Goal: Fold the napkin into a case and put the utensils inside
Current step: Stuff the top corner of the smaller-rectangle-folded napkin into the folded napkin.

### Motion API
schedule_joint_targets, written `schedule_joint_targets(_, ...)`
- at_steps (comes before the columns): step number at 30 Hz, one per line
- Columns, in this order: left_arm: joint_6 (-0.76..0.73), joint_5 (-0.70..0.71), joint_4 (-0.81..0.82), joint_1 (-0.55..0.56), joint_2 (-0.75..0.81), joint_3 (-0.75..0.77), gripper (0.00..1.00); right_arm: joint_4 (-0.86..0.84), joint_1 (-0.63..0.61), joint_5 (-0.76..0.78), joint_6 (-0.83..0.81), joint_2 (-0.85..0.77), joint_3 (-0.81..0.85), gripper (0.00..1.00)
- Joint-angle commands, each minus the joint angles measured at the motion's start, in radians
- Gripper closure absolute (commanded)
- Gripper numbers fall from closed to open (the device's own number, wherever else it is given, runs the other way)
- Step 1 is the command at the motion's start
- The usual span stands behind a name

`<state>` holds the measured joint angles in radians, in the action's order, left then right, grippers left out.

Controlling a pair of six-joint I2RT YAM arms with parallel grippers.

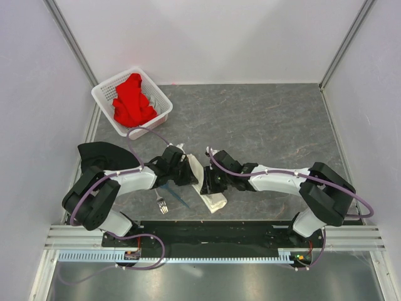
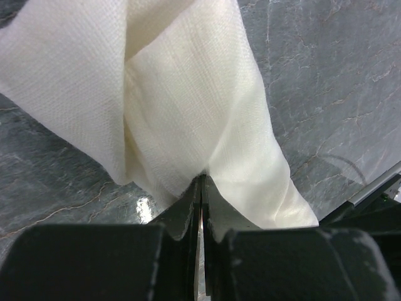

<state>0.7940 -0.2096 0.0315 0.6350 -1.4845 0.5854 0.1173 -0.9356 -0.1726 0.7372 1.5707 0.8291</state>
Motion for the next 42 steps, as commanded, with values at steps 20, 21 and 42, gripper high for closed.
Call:
schedule_joint_targets(20,-0.082,-0.112,-0.102,-0.158,-0.029,0.172,0.91,-0.068,0.031,-0.048,0.005,-0.023,-0.053,0.67)
schedule_joint_targets(21,-0.081,-0.12,-0.09,-0.158,-0.031,0.166,0.91,-0.059,0.037,-0.045,0.004,-0.027,-0.039,0.66)
schedule_joint_targets(42,-0.216,-0.039,-0.142,-0.162,-0.079,0.198,0.92,-0.039,0.06,-0.03,-0.087,-0.012,-0.117,0.68)
